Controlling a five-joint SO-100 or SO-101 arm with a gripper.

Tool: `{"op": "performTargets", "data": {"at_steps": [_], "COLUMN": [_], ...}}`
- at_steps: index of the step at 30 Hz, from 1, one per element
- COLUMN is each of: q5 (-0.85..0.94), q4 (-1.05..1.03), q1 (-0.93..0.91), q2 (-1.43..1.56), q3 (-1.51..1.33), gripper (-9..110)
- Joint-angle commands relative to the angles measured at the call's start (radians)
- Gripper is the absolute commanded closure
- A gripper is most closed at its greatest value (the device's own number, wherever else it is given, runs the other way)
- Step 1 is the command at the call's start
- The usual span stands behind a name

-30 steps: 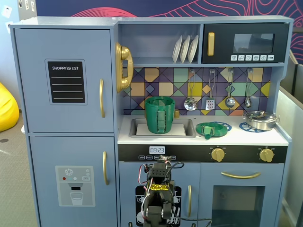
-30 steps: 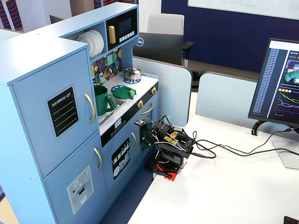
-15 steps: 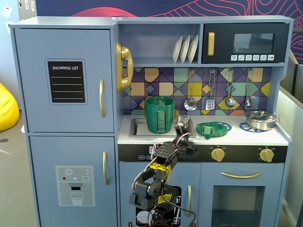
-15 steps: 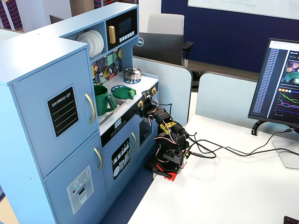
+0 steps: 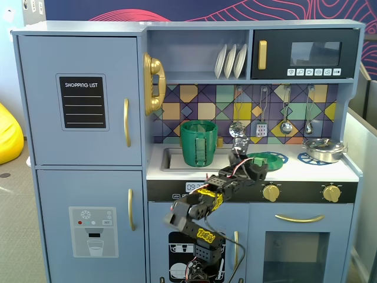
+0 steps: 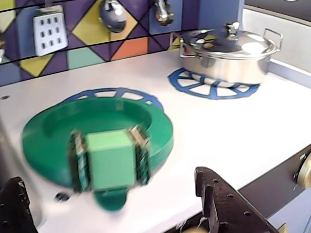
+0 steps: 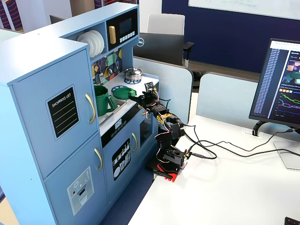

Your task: Pick up the lid from the counter and put it on the green recipient

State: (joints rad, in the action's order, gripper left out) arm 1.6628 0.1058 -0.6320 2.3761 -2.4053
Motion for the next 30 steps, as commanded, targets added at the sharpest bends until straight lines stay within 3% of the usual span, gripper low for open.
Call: {"op": "performTargets", "data": {"at_steps": [1,16,19,22,30], "q5": [-0.002,-0.011,-0.003,-0.012,-0.078], "q4": [0.046,0.075,0.078,0.08,0.026], "q1": [-0.012,0.044,0.049,0.071,0.106], "q2": [-0.094,-0.394,-0.436,-0.471,-0.436], "q3": [0.152,0.371,0.397,0.43,0.566], "gripper": [63,67,77,99,101]}}
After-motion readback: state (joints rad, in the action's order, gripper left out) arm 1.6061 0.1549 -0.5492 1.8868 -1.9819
